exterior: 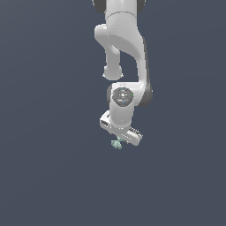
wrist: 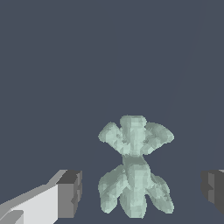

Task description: Pick up the object and move it to a goal position.

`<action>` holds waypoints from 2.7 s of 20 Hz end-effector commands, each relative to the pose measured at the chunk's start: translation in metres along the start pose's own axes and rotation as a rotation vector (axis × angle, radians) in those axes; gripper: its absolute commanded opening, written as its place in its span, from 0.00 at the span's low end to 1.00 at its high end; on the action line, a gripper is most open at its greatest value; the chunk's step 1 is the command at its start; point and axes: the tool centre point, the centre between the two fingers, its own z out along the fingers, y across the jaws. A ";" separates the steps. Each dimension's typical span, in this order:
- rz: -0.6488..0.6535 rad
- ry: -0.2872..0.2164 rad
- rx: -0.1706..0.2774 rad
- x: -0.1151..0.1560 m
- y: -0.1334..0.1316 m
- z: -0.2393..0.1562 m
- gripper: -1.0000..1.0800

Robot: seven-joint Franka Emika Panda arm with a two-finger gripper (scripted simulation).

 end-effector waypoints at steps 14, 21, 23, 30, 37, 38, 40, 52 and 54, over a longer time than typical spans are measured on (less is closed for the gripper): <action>0.003 -0.001 -0.001 0.000 0.000 0.033 0.00; 0.003 -0.001 -0.001 0.000 0.000 0.033 0.00; 0.003 -0.001 -0.001 -0.001 0.000 0.031 0.00; 0.003 -0.001 -0.001 -0.007 0.001 0.009 0.00; 0.003 -0.001 0.000 -0.022 0.004 -0.037 0.00; 0.003 -0.001 0.000 -0.025 0.004 -0.046 0.00; 0.003 -0.001 0.000 -0.031 0.005 -0.065 0.00; 0.004 -0.001 -0.001 -0.071 0.011 -0.198 0.00; 0.004 -0.001 -0.001 -0.076 0.012 -0.219 0.00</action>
